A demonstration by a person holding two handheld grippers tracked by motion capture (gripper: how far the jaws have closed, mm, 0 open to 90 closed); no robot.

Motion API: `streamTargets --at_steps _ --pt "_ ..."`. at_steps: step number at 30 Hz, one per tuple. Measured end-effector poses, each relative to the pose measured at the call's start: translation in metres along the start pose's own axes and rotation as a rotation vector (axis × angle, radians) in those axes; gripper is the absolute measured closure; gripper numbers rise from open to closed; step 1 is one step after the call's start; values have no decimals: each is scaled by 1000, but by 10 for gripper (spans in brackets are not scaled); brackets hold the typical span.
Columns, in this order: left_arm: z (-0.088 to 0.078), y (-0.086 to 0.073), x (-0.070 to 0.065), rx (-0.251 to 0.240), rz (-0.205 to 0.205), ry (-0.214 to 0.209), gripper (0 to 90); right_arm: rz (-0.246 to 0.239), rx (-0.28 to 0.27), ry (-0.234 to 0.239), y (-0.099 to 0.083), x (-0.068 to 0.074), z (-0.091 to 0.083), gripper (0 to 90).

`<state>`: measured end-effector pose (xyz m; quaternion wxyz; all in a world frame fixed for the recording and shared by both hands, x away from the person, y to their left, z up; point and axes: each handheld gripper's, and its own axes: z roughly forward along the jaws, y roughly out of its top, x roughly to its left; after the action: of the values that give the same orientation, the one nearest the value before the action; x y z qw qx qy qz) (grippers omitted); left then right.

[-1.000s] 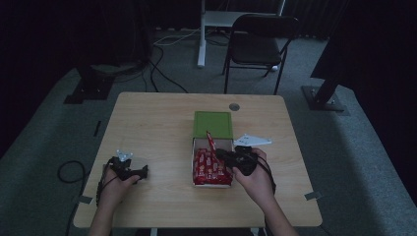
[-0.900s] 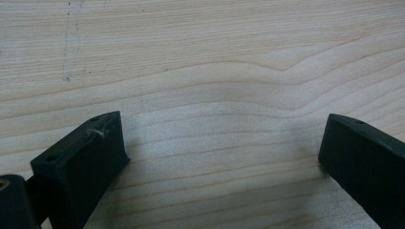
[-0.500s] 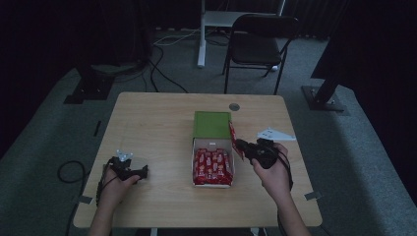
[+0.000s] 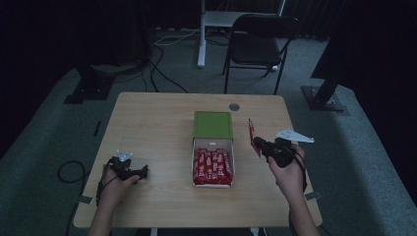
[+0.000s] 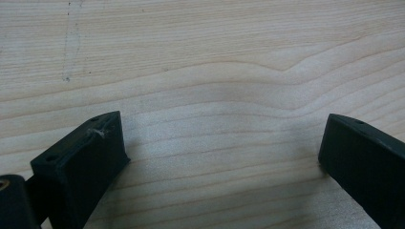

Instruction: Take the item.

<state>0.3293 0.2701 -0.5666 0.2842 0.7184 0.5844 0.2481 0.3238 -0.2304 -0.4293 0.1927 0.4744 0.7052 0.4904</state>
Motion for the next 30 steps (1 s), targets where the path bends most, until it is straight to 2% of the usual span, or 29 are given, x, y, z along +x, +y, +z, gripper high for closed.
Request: streamTargets --at_steps 5,12,14,22,30 --pt "0 0 0 0 0 0 27 15 -13 -50 -5 -14 -3 871" --pt "0 0 0 0 0 0 27 35 -22 -85 -12 -29 -4 870" --pt "0 0 0 0 0 0 27 48 -17 -110 -17 -38 -4 871" --pt "0 0 0 0 0 0 27 75 2 -177 -32 -57 -1 870" --pt "0 0 0 0 0 0 27 95 32 -211 -45 -70 1 871"
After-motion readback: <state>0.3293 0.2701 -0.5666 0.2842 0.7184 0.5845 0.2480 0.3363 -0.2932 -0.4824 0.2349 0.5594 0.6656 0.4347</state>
